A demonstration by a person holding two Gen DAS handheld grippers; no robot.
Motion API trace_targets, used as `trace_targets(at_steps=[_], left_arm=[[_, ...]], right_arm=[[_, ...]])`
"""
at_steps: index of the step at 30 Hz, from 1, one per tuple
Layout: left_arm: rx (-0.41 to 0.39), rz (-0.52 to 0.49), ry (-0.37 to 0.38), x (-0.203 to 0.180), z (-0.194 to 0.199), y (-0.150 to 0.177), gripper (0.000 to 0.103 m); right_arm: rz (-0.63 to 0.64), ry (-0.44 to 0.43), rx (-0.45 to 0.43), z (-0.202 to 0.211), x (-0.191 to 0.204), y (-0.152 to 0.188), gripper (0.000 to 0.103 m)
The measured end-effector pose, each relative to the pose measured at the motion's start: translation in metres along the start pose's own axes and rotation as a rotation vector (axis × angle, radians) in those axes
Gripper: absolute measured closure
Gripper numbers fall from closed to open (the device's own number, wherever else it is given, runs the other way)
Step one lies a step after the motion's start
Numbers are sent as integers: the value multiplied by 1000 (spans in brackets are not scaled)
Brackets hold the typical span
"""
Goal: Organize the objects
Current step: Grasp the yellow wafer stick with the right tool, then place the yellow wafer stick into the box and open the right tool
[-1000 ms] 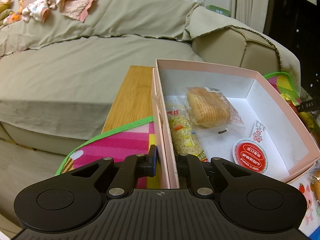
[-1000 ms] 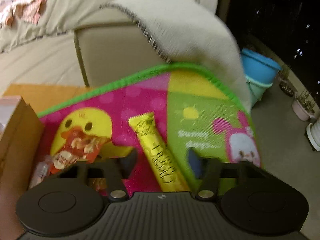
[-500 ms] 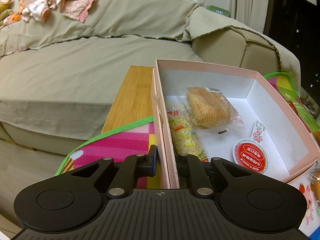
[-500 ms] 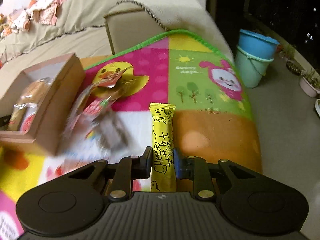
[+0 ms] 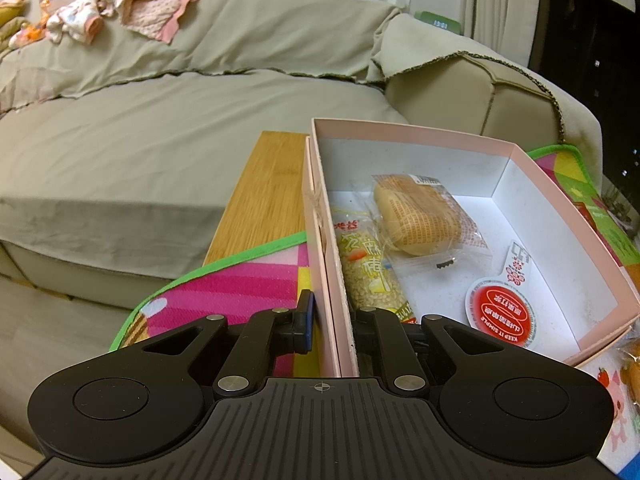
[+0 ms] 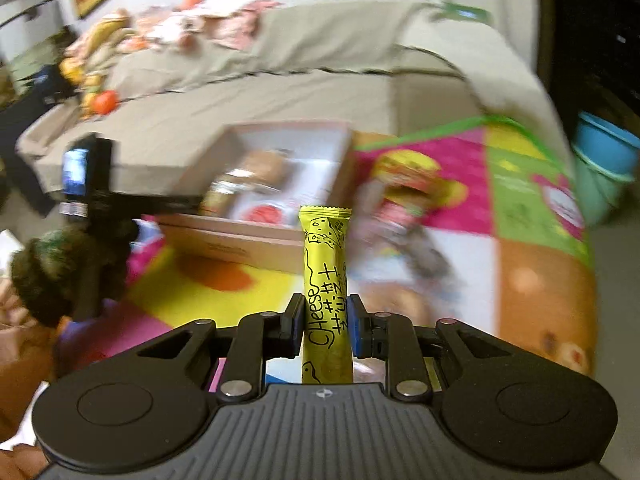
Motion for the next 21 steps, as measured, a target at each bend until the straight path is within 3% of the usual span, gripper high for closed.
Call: trace_targets(at_steps=[5, 14, 17, 21], left_arm=[[0, 1, 1, 0, 0, 0, 90], [0, -1, 1, 0, 0, 1, 90], [0, -2, 3, 0, 0, 1, 90], [-1, -2, 5, 0, -1, 1, 90]], right_arm=[[46, -92, -77, -17, 44, -48, 81], [85, -135, -119, -77, 93, -124, 81], [77, -136, -110, -95, 96, -133, 78], [51, -160, -86, -98, 86, -119, 71]])
Point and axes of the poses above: each gripper's, at about its wrist camera, not at the fingertips, and z roughly against the way its jaws point, x to its left, y to its underside, the point moved 9 cm from there along -z, roughly the way its jaws point, and after that the axes turned 4 degrees about x, right-handed, at the moved point
